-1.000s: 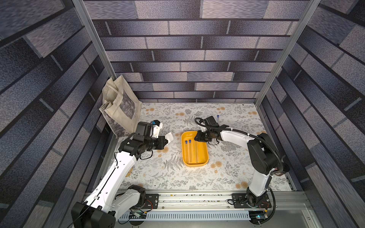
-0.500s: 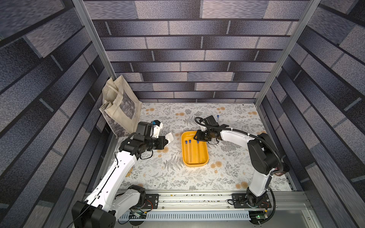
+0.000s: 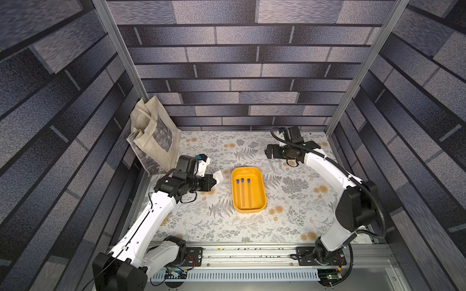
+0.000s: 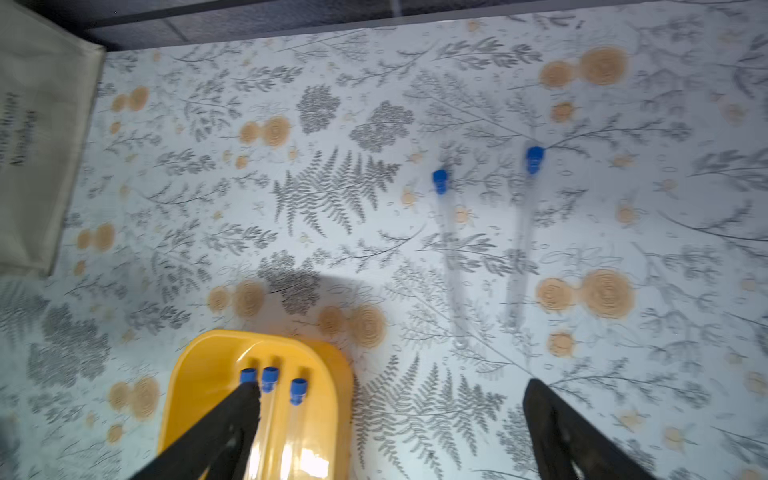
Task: Wipe the exteriors of test tubes
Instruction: Place the test tube in the storage box, then pick up the test tube at the center of the board.
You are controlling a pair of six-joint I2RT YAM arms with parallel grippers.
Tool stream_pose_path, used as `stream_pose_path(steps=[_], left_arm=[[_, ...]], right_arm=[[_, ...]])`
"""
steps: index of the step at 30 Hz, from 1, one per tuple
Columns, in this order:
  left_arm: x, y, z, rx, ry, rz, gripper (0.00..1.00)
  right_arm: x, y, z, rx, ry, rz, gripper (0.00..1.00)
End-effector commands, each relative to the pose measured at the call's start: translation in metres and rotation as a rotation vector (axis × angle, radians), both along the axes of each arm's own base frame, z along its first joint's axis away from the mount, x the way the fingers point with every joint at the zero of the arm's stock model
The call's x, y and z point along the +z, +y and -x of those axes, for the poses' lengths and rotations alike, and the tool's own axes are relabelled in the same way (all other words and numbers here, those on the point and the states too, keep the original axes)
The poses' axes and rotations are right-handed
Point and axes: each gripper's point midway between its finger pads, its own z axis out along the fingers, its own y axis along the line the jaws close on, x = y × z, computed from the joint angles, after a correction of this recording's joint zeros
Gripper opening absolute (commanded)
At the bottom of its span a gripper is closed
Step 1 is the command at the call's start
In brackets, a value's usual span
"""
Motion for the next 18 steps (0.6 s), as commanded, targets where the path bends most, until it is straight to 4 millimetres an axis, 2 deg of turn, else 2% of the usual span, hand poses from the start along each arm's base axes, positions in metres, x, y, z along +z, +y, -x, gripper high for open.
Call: stream_pose_path(steps=[1, 5, 8, 12, 17, 18], left_arm=[[-0.003, -0.004, 0.004, -0.039, 0.003, -0.006, 0.03], [-0.003, -0.002, 0.004, -0.037, -0.001, -0.007, 0.03], [-0.003, -0.002, 0.004, -0.035, 0.001, -0.007, 0.03], [-0.004, -0.002, 0.005, -0.036, 0.003, -0.009, 0.03], [-0.003, -0.002, 0.005, -0.038, 0.001, -0.006, 0.03], [-0.004, -0.003, 0.005, -0.040, 0.002, -0.004, 0.03]], right_arm=[[-0.016, -0.033, -0.014, -0.075, 0.045, 0.214, 1.00], [-0.028, -0.044, -0.043, -0.093, 0.064, 0.273, 1.00], [-0.049, -0.049, -0.064, -0.087, 0.091, 0.315, 1.00], [-0.064, -0.048, -0.090, -0.063, 0.091, 0.307, 1.00], [-0.088, -0.057, -0.105, -0.091, 0.200, 0.271, 1.00], [-0.094, -0.057, -0.108, -0.084, 0.210, 0.268, 0.97]])
